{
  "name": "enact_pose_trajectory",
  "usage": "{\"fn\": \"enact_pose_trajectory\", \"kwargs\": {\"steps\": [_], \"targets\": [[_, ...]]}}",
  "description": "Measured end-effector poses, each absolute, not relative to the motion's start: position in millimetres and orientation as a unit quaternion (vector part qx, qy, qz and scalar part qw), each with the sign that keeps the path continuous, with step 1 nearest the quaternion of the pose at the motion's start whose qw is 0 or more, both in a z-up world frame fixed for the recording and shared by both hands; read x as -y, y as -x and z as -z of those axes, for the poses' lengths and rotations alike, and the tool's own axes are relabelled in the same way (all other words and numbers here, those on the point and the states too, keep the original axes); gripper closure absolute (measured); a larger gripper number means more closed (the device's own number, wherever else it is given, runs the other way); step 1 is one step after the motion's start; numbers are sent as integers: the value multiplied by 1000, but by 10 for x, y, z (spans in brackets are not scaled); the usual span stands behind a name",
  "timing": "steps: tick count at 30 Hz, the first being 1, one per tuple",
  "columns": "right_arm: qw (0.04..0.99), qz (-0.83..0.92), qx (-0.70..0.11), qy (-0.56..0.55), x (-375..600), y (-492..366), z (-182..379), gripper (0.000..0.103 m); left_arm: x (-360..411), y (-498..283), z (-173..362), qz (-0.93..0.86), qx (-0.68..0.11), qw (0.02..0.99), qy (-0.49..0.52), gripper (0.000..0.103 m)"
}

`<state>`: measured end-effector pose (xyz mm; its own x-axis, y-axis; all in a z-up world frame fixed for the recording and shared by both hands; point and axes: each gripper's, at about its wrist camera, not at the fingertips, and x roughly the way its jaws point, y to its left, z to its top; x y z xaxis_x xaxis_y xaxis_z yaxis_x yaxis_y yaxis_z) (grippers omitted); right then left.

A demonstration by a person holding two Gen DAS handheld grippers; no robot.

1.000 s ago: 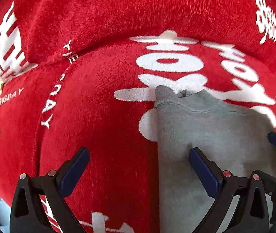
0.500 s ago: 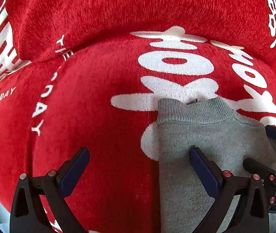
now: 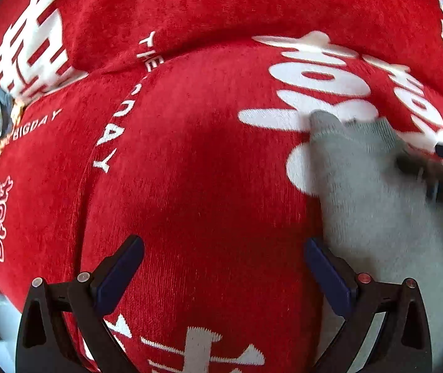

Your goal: Fold small clothes

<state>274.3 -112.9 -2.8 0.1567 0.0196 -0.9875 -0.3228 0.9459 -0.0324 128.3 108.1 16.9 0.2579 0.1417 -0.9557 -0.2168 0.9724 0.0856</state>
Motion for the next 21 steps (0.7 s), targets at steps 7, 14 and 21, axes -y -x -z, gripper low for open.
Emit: {"fn": "enact_pose_trajectory", "kwargs": {"steps": [7, 14, 21], "targets": [[767, -150, -617, 88, 1172, -2749, -118, 13, -1010, -1604, -286, -101, -578, 805, 84, 0], [765, -81, -630, 103, 1380, -2788, -90, 10, -910, -1592, -314, -109, -583, 804, 33, 0], [763, -278, -557, 174, 1290, -2052, -685, 11, -745, -1277, -655, -60, -556, 828, 27, 0]]}}
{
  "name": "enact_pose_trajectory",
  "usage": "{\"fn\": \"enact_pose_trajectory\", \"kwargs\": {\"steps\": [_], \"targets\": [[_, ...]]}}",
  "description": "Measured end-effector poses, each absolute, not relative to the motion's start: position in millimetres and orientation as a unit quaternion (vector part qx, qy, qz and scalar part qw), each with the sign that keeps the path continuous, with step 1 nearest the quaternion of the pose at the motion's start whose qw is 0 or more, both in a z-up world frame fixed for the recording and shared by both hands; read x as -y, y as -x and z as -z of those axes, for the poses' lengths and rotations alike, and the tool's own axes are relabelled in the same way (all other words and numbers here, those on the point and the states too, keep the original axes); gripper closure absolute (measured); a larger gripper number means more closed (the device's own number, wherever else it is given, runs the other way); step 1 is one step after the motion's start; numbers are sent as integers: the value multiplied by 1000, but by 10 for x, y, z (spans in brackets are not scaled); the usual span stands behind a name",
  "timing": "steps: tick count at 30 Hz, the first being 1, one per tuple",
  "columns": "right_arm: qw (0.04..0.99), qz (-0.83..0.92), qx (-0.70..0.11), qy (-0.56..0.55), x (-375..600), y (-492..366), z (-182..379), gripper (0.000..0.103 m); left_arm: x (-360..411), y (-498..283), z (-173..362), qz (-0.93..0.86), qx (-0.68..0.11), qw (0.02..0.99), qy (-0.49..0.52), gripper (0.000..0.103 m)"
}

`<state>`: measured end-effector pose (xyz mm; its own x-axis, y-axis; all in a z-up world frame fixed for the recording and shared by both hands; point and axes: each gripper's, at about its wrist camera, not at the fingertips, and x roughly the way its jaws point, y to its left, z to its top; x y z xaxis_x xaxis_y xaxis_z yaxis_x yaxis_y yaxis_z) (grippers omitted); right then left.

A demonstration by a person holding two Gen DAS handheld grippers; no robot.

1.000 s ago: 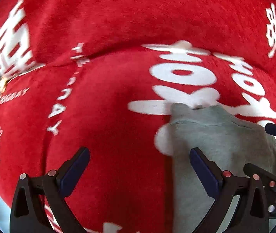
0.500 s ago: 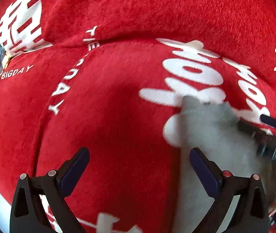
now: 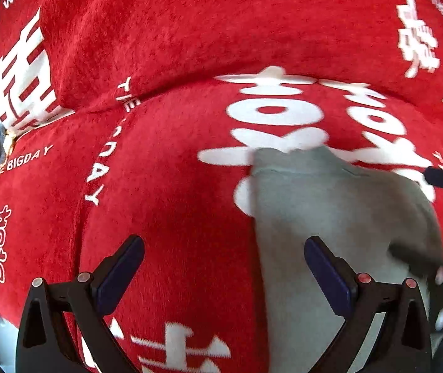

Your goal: Fold small clothes

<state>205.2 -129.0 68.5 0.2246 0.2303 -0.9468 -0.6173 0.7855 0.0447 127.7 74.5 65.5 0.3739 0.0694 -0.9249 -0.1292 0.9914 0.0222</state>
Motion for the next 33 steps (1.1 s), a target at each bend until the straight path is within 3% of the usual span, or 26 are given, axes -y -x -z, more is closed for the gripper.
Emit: {"fn": "enact_pose_trajectory", "kwargs": {"steps": [7, 13, 20, 26, 33], "targets": [[713, -341, -562, 245, 1107, -1472, -404, 11, -416, -967, -443, -18, -576, 817, -7, 0], [724, -332, -570, 204, 1540, -1488, -411, 9, -632, -818, -451, -12, -573, 818, 39, 0], [746, -281, -559, 227, 1920, -1287, -655, 9, -524, -437, -773, 19, -546, 838, 18, 0], [749, -365, -501, 234, 1613, -645, -939, 9, -232, -58, -701, 80, -552, 829, -25, 0], [713, -385, -512, 284, 1520, -228, -475, 9, -390, 13, -375, 77, -585, 807, 25, 0]]}}
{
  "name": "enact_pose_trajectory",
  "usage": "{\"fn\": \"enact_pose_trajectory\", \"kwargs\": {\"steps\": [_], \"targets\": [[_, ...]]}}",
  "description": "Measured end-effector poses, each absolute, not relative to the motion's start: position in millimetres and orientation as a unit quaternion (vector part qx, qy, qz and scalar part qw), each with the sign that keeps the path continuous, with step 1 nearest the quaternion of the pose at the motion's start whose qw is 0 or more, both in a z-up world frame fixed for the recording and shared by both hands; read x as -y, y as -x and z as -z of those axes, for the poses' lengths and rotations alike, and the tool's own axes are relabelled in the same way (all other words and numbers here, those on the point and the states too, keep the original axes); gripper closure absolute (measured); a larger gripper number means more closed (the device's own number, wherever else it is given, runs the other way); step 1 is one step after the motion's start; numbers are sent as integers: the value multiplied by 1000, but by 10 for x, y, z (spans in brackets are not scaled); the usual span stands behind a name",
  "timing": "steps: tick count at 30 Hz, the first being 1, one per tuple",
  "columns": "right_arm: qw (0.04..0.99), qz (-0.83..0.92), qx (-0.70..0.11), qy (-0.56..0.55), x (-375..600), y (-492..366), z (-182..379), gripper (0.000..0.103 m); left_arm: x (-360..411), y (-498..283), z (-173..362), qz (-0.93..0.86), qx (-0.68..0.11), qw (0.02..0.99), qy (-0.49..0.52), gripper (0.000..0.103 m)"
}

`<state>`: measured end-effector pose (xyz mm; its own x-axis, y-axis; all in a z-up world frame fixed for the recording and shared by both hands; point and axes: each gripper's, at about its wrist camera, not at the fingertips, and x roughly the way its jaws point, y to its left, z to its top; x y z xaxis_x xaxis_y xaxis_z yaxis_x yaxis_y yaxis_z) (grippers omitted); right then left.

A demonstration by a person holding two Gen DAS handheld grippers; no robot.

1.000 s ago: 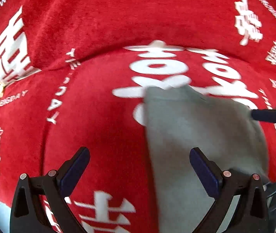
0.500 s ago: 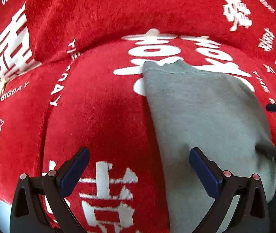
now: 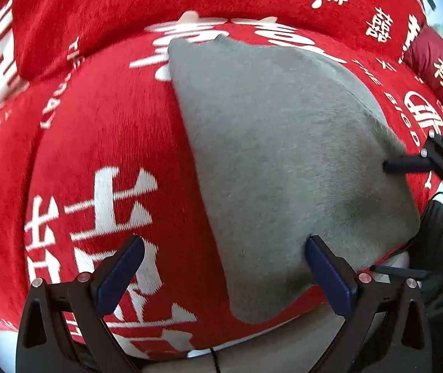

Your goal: Fold small clothes

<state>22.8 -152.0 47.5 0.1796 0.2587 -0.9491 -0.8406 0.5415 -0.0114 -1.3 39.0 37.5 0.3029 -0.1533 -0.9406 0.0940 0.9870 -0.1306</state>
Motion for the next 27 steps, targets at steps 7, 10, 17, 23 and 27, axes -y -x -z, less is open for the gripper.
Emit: {"fn": "enact_pose_trajectory", "kwargs": {"steps": [7, 10, 17, 23, 27], "targets": [[706, -393, -512, 291, 1653, -179, -475, 9, -298, -11, -342, 68, -587, 807, 8, 0], [708, -402, -508, 282, 1614, -233, -664, 9, -296, 7, -342, 65, -586, 808, 4, 0], [720, -377, -506, 288, 1551, -675, -582, 9, -291, 4, -339, 63, -589, 806, -1, 0], [721, -371, -493, 315, 1526, -678, -368, 0, -273, -10, -309, 58, -594, 802, 3, 0], [722, -358, -503, 312, 1534, -682, -466, 0, -209, 7, -483, 54, -580, 812, -18, 0]]}}
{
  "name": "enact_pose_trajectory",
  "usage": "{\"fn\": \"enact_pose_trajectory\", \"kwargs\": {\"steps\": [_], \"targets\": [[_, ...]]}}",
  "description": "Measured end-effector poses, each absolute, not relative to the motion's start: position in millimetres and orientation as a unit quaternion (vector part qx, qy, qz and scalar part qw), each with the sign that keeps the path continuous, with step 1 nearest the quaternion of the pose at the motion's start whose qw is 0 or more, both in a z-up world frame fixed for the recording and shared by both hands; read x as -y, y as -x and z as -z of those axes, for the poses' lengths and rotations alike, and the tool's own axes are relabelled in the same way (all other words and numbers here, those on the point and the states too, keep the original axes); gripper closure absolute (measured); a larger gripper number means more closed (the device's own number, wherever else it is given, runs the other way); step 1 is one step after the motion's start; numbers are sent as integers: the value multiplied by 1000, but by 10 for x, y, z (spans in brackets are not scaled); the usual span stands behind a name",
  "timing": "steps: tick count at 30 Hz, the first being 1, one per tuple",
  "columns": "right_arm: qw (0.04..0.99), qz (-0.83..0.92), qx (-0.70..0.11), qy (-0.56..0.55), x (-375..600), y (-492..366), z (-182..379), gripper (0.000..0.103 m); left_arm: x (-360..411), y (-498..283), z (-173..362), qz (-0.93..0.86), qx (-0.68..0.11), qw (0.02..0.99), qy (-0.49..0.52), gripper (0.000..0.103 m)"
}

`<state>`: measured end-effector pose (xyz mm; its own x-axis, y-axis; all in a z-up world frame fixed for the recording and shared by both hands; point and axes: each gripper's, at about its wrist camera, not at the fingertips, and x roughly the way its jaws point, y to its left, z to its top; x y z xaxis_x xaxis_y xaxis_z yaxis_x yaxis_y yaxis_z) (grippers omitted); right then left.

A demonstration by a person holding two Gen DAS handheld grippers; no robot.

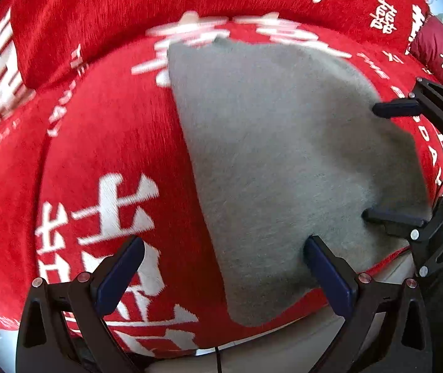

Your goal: Fold small clothes

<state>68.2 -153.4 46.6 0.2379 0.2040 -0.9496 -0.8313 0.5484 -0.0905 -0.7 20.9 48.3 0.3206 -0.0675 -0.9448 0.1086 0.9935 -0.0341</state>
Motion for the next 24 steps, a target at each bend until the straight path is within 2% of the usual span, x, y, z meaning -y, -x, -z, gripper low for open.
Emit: {"fn": "enact_pose_trajectory", "kwargs": {"steps": [9, 13, 24], "targets": [[769, -308, -501, 251, 1690, -617, -1032, 0, -102, -109, -738, 26, -561, 827, -25, 0], [786, -283, -520, 178, 1781, -685, -1195, 0, -24, -134, -712, 18, -567, 824, -15, 0], [792, -232, -551, 125, 1870, -686, -1104, 0, -16, -94, -651, -23, -575, 818, 5, 0]]}}
